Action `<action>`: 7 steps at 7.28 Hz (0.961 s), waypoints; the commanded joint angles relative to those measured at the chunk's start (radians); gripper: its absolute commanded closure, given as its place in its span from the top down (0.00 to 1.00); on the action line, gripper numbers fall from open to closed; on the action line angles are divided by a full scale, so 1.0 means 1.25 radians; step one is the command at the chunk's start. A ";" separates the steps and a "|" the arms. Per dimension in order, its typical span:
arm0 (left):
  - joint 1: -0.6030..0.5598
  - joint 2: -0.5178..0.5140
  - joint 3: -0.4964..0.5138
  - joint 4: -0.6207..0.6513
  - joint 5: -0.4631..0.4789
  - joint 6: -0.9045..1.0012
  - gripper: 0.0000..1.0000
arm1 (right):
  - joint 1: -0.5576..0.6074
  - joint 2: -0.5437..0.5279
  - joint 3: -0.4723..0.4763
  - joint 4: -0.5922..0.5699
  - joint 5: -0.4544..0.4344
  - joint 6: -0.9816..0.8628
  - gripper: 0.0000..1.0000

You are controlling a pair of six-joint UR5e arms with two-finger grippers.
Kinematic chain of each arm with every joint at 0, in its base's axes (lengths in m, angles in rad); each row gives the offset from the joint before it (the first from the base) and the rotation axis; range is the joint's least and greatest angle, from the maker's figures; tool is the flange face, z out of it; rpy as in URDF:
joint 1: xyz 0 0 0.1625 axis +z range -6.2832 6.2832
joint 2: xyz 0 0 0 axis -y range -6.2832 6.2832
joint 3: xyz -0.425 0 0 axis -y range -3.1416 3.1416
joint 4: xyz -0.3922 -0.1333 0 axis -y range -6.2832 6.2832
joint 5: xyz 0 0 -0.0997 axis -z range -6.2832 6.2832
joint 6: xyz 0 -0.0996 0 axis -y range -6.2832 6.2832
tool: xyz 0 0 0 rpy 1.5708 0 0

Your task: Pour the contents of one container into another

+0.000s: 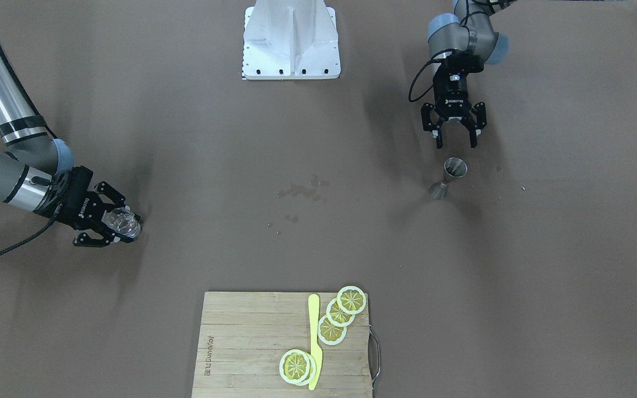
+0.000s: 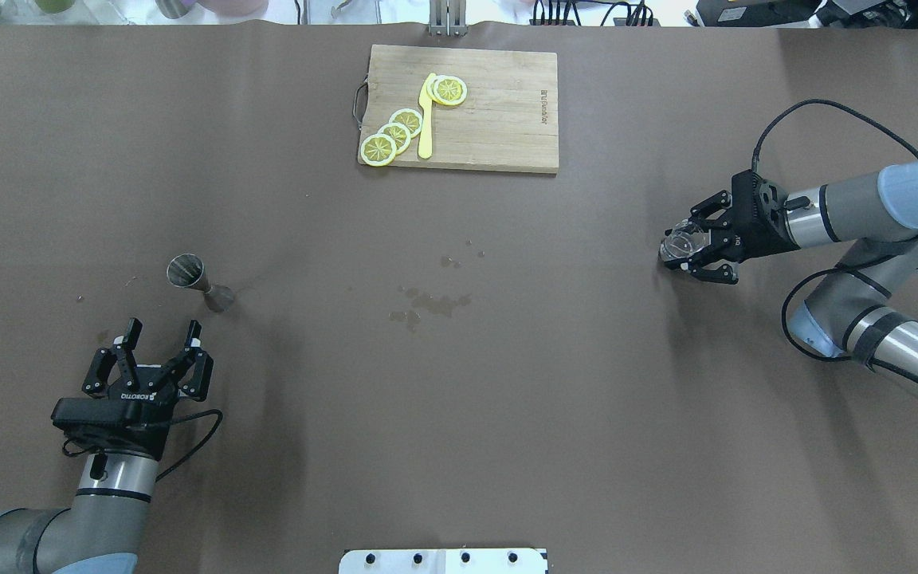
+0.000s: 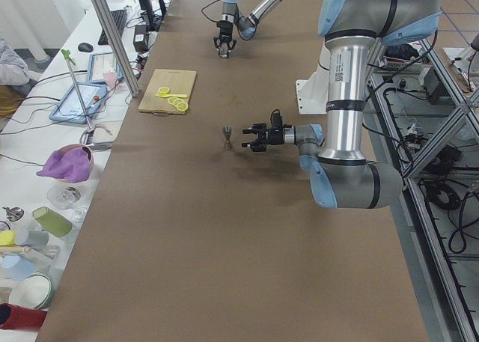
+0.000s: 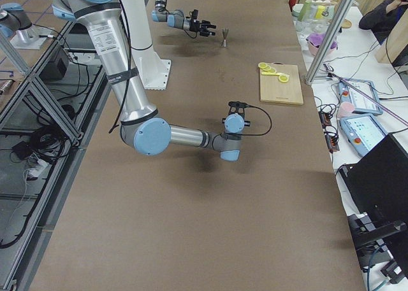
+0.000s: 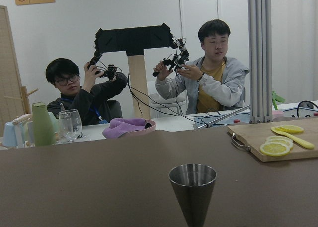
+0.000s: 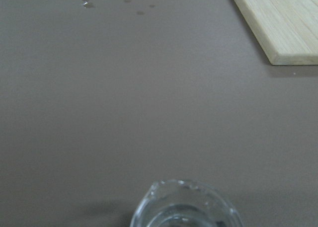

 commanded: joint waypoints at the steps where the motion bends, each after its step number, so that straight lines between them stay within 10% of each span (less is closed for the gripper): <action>1: -0.053 -0.039 0.039 0.007 -0.052 -0.020 0.82 | 0.018 0.003 0.008 -0.004 0.032 0.002 0.01; 7: -0.117 -0.122 0.098 0.075 -0.083 -0.056 0.79 | 0.115 0.014 0.085 -0.118 0.123 0.002 0.00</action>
